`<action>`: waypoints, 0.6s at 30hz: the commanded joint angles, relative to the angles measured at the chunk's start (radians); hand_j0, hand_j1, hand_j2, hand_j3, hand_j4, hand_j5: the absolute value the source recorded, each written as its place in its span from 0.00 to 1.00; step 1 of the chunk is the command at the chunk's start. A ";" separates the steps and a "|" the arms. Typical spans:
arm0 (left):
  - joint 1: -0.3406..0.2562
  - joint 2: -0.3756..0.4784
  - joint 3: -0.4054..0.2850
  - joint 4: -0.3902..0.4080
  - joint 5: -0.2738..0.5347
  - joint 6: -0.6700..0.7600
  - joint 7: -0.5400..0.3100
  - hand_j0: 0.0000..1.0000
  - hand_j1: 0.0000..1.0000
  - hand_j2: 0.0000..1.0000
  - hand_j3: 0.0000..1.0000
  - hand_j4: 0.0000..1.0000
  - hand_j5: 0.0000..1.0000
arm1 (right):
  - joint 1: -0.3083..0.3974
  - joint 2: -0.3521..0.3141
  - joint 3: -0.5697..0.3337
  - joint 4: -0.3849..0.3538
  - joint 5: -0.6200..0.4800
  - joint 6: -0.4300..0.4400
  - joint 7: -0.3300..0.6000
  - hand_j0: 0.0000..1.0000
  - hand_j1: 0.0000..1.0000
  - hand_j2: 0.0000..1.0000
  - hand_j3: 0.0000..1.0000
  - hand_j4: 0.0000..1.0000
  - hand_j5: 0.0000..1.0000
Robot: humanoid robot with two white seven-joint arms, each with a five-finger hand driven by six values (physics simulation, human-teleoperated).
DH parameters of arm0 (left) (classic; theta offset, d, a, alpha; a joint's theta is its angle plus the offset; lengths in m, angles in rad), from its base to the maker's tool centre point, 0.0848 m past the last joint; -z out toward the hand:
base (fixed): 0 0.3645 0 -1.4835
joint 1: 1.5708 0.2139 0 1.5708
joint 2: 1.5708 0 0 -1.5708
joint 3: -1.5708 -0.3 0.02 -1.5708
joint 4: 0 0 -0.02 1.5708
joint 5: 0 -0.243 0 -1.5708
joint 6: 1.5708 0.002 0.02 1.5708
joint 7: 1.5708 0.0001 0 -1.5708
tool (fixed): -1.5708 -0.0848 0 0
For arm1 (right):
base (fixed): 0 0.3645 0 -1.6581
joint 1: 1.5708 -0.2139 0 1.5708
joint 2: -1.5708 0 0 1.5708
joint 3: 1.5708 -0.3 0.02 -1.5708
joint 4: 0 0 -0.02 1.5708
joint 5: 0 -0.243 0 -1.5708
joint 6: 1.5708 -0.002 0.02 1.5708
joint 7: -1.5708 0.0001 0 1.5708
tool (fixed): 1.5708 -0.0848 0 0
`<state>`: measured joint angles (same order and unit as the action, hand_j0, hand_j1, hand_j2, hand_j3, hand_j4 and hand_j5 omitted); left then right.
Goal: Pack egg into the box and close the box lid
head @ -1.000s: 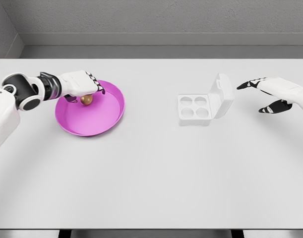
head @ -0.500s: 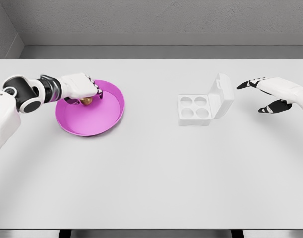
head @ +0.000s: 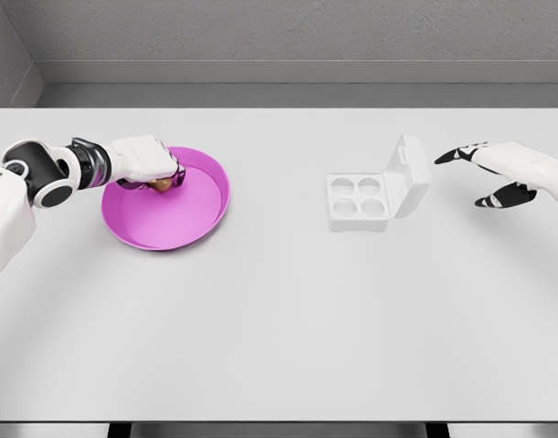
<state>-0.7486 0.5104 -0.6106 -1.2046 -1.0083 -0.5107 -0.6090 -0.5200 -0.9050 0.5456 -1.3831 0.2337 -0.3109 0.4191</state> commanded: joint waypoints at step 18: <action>-0.015 0.004 0.014 -0.016 0.007 -0.009 -0.002 0.48 0.48 0.48 0.48 0.48 0.48 | -0.005 -0.003 0.002 -0.004 -0.004 0.000 0.000 0.85 0.85 0.85 0.85 0.85 0.85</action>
<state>-0.7639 0.5132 -0.6012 -1.2188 -1.0046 -0.5201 -0.6113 -0.5231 -0.9063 0.5478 -1.3865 0.2339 -0.3128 0.4191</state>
